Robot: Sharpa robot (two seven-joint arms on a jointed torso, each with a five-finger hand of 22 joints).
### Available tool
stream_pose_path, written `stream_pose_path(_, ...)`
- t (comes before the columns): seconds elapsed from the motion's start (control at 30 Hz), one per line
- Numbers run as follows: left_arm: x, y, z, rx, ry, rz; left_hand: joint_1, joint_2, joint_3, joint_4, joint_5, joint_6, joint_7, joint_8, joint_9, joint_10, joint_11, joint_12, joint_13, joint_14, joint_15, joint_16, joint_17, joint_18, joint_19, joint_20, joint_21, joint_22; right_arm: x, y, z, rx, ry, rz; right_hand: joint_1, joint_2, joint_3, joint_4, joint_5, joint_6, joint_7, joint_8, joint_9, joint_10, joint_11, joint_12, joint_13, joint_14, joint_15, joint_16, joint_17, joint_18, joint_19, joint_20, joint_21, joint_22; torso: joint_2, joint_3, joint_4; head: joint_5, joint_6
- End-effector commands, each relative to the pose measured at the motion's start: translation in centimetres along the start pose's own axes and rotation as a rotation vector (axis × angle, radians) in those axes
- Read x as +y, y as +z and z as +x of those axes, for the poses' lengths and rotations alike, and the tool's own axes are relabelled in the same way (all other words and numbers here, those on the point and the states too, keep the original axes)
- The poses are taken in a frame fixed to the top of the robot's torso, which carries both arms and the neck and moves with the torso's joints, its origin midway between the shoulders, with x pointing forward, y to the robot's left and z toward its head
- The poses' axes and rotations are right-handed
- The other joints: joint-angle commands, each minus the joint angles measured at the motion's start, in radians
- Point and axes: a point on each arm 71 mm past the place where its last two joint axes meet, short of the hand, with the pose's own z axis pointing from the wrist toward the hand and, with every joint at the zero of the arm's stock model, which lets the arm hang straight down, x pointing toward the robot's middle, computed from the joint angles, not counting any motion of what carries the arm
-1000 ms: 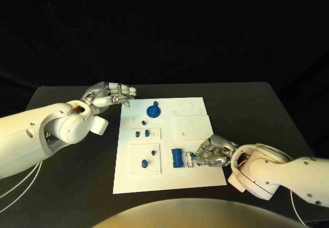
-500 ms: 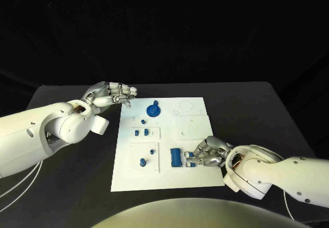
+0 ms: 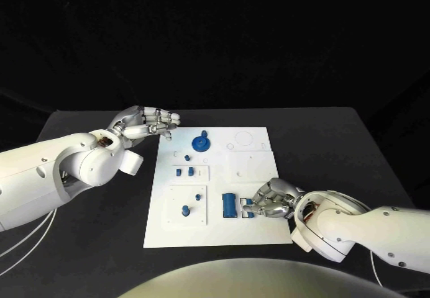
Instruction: Assemble the parts on the task board
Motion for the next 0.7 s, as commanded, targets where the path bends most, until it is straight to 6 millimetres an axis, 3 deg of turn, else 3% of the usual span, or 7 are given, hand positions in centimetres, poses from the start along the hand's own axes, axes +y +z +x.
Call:
stream_pose_path(0.03, -0.09, 0.02, 0.21, 0.017, -0.008, 0.004, 0.0, 0.007, -0.003, -0.003, 0.006, -0.004, 0.006, 0.004, -0.001, -0.005, -0.002, 0.004, -0.001, -0.005, 0.0, 0.0, -0.001, 0.012, -0.006, 0.0, -0.005, -0.001, 0.02, -0.14, 0.06, 0.001, -0.004, -0.014, 0.012, 0.023, 0.005, -0.014, -0.001, 0.005, -0.007, 0.007, 0.004, 0.067, -0.01, 0.003, 0.196, 0.09, -0.008, 0.003, 0.175, -0.013, 0.102, -0.01, 0.003, 0.261, 0.0, -0.0002, -0.0003, 0.001, 0.0)
stream_pose_path(0.7, -0.06, 0.04, 0.17, 0.017, -0.009, 0.002, -0.001, 0.007, -0.003, -0.002, 0.006, -0.004, 0.007, 0.004, -0.001, -0.006, -0.001, 0.005, -0.001, -0.005, 0.001, 0.001, -0.001, 0.012, -0.006, 0.001, -0.006, -0.001, 0.72, -0.75, 0.05, 0.02, 0.002, -0.024, 0.017, 0.024, 0.015, -0.035, -0.003, 0.005, -0.008, 0.009, 0.008, 0.068, -0.012, 0.003, 0.197, 0.09, -0.011, 0.003, 0.175, -0.013, 0.103, -0.013, 0.004, 0.262, 0.0, -0.0008, 0.0013, 0.001, 0.002)
